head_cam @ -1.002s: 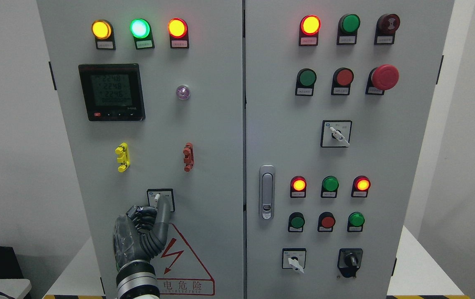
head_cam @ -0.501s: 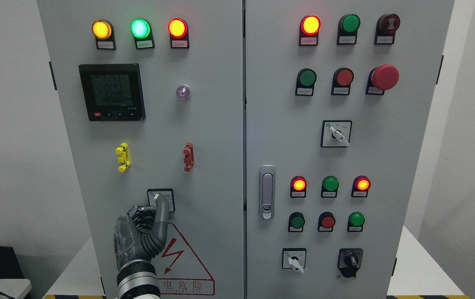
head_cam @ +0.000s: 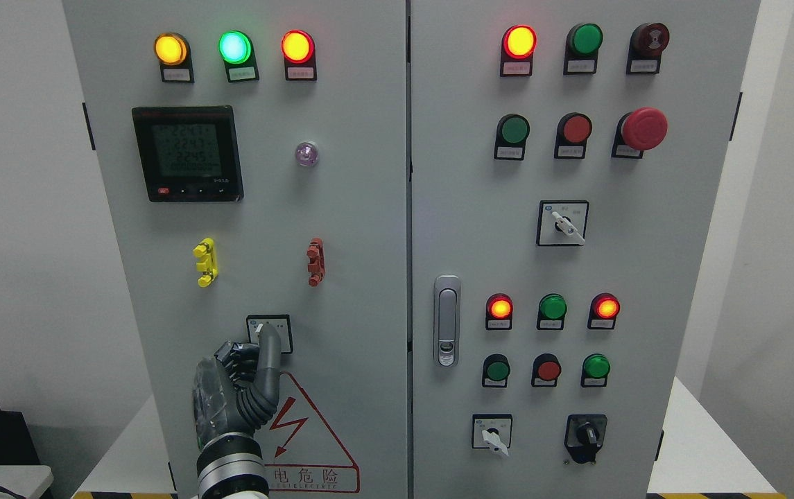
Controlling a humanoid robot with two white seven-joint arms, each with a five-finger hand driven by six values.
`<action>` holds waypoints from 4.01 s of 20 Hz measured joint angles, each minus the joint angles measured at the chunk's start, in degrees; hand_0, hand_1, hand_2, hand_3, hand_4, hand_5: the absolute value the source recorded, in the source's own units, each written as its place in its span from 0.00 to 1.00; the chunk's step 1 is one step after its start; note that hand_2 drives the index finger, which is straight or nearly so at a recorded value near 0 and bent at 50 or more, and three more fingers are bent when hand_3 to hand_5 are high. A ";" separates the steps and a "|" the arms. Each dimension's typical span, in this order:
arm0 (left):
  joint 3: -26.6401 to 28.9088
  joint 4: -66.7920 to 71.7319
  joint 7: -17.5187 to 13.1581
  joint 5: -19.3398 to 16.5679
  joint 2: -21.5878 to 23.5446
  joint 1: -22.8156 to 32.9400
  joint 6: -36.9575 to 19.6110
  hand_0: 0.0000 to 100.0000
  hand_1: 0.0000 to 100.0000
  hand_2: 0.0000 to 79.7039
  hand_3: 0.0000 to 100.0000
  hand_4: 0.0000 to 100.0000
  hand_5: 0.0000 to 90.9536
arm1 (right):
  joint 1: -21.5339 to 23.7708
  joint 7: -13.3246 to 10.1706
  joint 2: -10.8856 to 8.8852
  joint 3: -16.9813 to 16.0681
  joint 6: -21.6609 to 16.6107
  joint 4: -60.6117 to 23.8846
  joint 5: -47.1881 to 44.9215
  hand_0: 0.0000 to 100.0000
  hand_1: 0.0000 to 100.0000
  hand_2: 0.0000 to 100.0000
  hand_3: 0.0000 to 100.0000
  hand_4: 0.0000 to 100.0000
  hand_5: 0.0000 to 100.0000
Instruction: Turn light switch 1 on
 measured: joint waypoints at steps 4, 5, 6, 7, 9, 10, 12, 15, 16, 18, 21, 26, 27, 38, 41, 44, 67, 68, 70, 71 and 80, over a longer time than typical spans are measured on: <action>-0.05 0.06 -0.81 0.03 0.00 -0.04 -0.20 0.47 0.18 0.75 0.81 0.81 0.84 | 0.00 0.00 0.00 0.00 0.00 0.00 0.00 0.12 0.39 0.00 0.00 0.00 0.00; -0.05 0.08 -0.92 0.03 0.00 -0.04 -0.20 0.47 0.17 0.74 0.82 0.81 0.84 | 0.00 0.00 0.00 0.00 0.00 0.00 0.00 0.12 0.39 0.00 0.00 0.00 0.00; -0.05 0.09 -1.02 0.03 0.00 -0.04 -0.20 0.47 0.17 0.74 0.82 0.81 0.84 | 0.00 0.00 0.00 0.00 0.00 0.00 0.00 0.12 0.39 0.00 0.00 0.00 0.00; -0.05 0.09 -1.05 0.03 0.00 -0.04 -0.20 0.47 0.17 0.74 0.82 0.81 0.84 | 0.00 0.00 0.00 0.00 0.00 0.00 0.00 0.12 0.39 0.00 0.00 0.00 0.00; -0.04 0.10 -0.78 0.02 0.00 -0.04 -0.23 0.48 0.16 0.73 0.83 0.82 0.84 | 0.00 0.00 0.00 0.00 0.00 0.00 0.00 0.12 0.39 0.00 0.00 0.00 0.00; -0.04 0.10 -0.70 0.02 0.00 -0.04 -0.25 0.48 0.16 0.73 0.83 0.82 0.84 | 0.00 0.00 0.00 0.00 0.00 0.00 0.00 0.12 0.39 0.00 0.00 0.00 0.00; -0.04 0.11 -0.62 0.02 0.00 -0.03 -0.26 0.49 0.15 0.73 0.83 0.82 0.84 | 0.00 0.00 0.00 0.00 0.00 0.00 0.00 0.12 0.39 0.00 0.00 0.00 0.00; -0.03 0.14 -0.56 0.02 0.00 -0.02 -0.26 0.50 0.14 0.72 0.83 0.82 0.84 | 0.00 0.00 0.00 0.00 0.00 0.00 0.00 0.12 0.39 0.00 0.00 0.00 0.00; -0.03 0.14 -0.55 0.02 0.00 -0.01 -0.26 0.50 0.13 0.72 0.83 0.82 0.84 | 0.00 0.00 0.00 0.00 0.00 0.00 0.00 0.12 0.39 0.00 0.00 0.00 0.00; -0.03 0.16 -0.52 0.01 0.00 -0.01 -0.26 0.50 0.13 0.72 0.83 0.82 0.84 | 0.00 0.00 0.00 0.00 0.00 0.00 0.00 0.12 0.39 0.00 0.00 0.00 0.00; -0.03 0.17 -0.50 0.01 0.00 -0.01 -0.26 0.51 0.13 0.72 0.83 0.82 0.84 | 0.00 0.00 0.00 0.00 0.00 0.00 0.00 0.12 0.39 0.00 0.00 0.00 0.00; -0.02 0.18 -0.49 0.01 0.00 0.00 -0.26 0.50 0.14 0.72 0.83 0.82 0.84 | 0.00 0.00 0.00 0.00 0.00 0.00 0.00 0.12 0.39 0.00 0.00 0.00 0.00; -0.02 0.18 -0.48 0.01 0.00 0.00 -0.28 0.49 0.14 0.71 0.83 0.81 0.84 | 0.00 0.00 0.00 0.00 0.00 0.00 0.00 0.12 0.39 0.00 0.00 0.00 0.00; -0.02 0.19 -0.47 0.01 0.00 0.00 -0.38 0.37 0.19 0.70 0.82 0.81 0.84 | 0.00 0.00 0.00 0.00 0.00 0.00 0.00 0.12 0.39 0.00 0.00 0.00 0.00; -0.02 0.19 -0.47 0.01 0.00 0.00 -0.27 0.32 0.21 0.71 0.82 0.81 0.84 | 0.00 0.00 0.00 0.00 0.00 0.00 0.00 0.12 0.39 0.00 0.00 0.00 0.00; -0.02 0.19 -0.47 0.01 0.00 0.00 -0.23 0.29 0.22 0.71 0.82 0.81 0.84 | 0.00 0.00 0.00 0.00 0.00 0.00 0.00 0.12 0.39 0.00 0.00 0.00 0.00; -0.02 0.19 -0.47 0.01 0.00 0.00 -0.19 0.24 0.26 0.72 0.82 0.81 0.83 | 0.00 0.00 0.00 0.00 0.00 0.00 0.00 0.12 0.39 0.00 0.00 0.00 0.00; -0.02 0.19 -0.47 0.01 0.00 0.00 -0.19 0.23 0.26 0.72 0.82 0.81 0.83 | 0.00 0.00 0.00 0.00 0.00 0.00 0.00 0.12 0.39 0.00 0.00 0.00 0.00; -0.02 0.19 -0.47 0.01 0.00 0.00 -0.19 0.23 0.26 0.72 0.82 0.81 0.83 | 0.00 0.00 0.00 0.00 0.00 0.00 0.00 0.12 0.39 0.00 0.00 0.00 0.00; -0.02 0.19 -0.47 0.01 0.00 0.00 -0.19 0.23 0.26 0.72 0.82 0.81 0.83 | 0.00 0.00 0.00 0.00 0.00 0.00 0.00 0.12 0.39 0.00 0.00 0.00 0.00; -0.02 0.19 -0.47 0.01 0.00 0.00 -0.19 0.23 0.26 0.72 0.82 0.81 0.83 | 0.00 0.00 0.00 0.00 0.00 0.00 0.00 0.12 0.39 0.00 0.00 0.00 0.00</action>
